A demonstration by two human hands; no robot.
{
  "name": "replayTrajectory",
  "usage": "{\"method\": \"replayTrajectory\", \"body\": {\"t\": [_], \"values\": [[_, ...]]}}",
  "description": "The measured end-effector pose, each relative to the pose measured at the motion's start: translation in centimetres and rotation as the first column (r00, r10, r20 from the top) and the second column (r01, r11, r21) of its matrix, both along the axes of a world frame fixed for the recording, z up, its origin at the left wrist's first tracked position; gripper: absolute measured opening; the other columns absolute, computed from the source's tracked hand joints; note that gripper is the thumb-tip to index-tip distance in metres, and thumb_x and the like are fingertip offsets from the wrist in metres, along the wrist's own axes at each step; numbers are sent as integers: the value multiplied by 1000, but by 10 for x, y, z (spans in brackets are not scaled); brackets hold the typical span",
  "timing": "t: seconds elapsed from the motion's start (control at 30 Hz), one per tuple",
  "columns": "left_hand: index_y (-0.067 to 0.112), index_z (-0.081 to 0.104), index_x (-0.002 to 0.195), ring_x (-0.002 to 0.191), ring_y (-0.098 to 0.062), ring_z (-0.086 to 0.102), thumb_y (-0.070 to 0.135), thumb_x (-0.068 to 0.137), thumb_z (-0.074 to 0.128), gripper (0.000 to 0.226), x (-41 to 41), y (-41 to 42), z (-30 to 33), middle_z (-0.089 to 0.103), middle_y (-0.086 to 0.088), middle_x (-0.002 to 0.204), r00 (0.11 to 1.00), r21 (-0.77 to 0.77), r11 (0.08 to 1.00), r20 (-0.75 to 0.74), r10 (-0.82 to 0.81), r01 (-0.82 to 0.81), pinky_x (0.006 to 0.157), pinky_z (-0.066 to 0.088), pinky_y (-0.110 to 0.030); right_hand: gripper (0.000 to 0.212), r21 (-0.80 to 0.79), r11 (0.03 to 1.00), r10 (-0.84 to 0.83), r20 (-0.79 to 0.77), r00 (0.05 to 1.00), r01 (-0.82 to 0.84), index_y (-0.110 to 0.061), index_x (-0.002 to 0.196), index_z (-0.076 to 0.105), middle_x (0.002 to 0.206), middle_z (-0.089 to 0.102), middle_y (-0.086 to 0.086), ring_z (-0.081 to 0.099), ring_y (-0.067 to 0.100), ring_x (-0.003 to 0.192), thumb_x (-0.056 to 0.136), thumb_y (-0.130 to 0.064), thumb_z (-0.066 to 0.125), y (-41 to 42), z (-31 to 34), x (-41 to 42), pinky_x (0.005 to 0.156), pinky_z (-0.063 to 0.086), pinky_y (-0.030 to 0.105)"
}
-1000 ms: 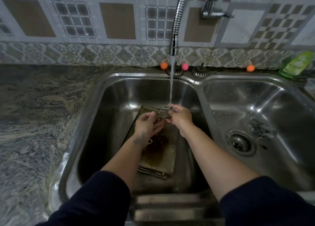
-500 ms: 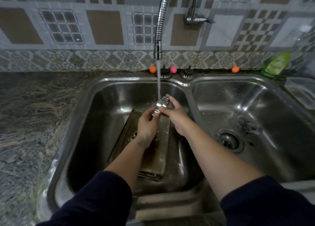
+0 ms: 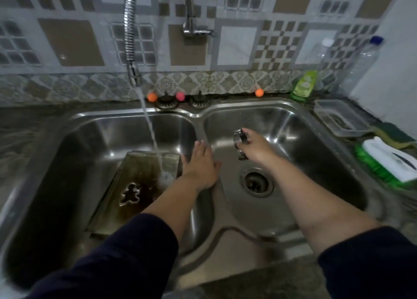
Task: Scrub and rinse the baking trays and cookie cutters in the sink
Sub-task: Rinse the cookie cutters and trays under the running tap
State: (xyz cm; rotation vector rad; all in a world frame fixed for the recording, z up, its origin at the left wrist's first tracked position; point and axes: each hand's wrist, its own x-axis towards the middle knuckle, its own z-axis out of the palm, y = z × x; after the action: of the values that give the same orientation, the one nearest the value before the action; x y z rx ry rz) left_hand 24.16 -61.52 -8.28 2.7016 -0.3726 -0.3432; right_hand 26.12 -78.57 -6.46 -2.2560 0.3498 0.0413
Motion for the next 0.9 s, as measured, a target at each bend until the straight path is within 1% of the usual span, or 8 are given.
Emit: {"method": "replayTrajectory", "body": {"t": [0.07, 0.13, 0.2, 0.3, 0.47, 0.57, 0.73, 0.9], "values": [[13, -8, 153, 146, -18, -20, 46, 101, 28, 71, -4, -12, -4, -21, -3, 160, 999, 108, 994, -29, 24, -20, 117, -3, -58, 42, -47, 999, -9, -38, 999, 7, -18, 132, 52, 122, 58, 0, 60, 27, 111, 91, -22, 58, -28, -9, -13, 87, 53, 36], [10, -16, 150, 145, -21, -24, 51, 100, 25, 77, -9, -21, -8, -27, -6, 157, 998, 193, 979, 2, 60, -60, 116, -4, -59, 43, -127, 991, -49, -71, 996, 40, -19, 136, 49, 135, 54, 0, 56, 25, 116, 94, -20, 56, -56, -24, -23, 91, 49, 33], [9, -15, 150, 145, -22, -24, 58, 97, 23, 82, -14, -28, -11, -26, -7, 158, 992, 220, 969, 72, 101, -114, 117, -4, -58, 50, -180, 981, -93, -97, 991, 74, -25, 143, 43, 143, 48, 0, 54, 26, 121, 95, -19, 54, -82, -40, -29, 92, 46, 30], [9, -14, 151, 146, -22, -22, 63, 94, 22, 86, -13, -31, -14, -24, -7, 158, 985, 237, 960, 117, 127, -152, 118, -4, -56, 50, -250, 962, -144, -112, 983, 113, -25, 142, 44, 139, 52, 9, 51, 31, 124, 93, -19, 54, -116, -60, -30, 100, 42, 32], [11, -10, 152, 146, -18, -22, 65, 92, 26, 89, -10, -31, -20, -23, -3, 159, 978, 239, 953, 137, 155, -185, 118, -4, -56, 49, -294, 935, -255, -178, 950, 196, -22, 141, 43, 136, 49, 18, 49, 34, 124, 93, -19, 52, -159, -84, -20, 103, 42, 38], [12, -10, 152, 146, -18, -22, 66, 91, 26, 90, -7, -32, -20, -23, -2, 159, 975, 260, 945, 151, 162, -198, 117, -6, -56, 54, -279, 941, -250, -179, 952, 194, -24, 142, 43, 139, 47, 16, 47, 34, 125, 90, -12, 55, -171, -91, -10, 105, 41, 40], [11, -10, 152, 146, -18, -21, 67, 90, 23, 90, -6, -31, -21, -23, -2, 159, 969, 298, 930, 183, 166, -216, 116, -6, -56, 52, -264, 941, -256, -147, 956, 211, -24, 140, 45, 136, 49, 15, 48, 33, 123, 91, -8, 52, -170, -104, -2, 100, 41, 35], [11, -10, 152, 146, -18, -20, 66, 90, 23, 89, -6, -32, -21, -22, -3, 159, 966, 312, 925, 205, 157, -216, 117, -5, -55, 55, -290, 933, -263, -145, 954, 213, -28, 142, 42, 137, 45, 17, 46, 34, 123, 92, -7, 50, -170, -110, -8, 98, 42, 39]]}}
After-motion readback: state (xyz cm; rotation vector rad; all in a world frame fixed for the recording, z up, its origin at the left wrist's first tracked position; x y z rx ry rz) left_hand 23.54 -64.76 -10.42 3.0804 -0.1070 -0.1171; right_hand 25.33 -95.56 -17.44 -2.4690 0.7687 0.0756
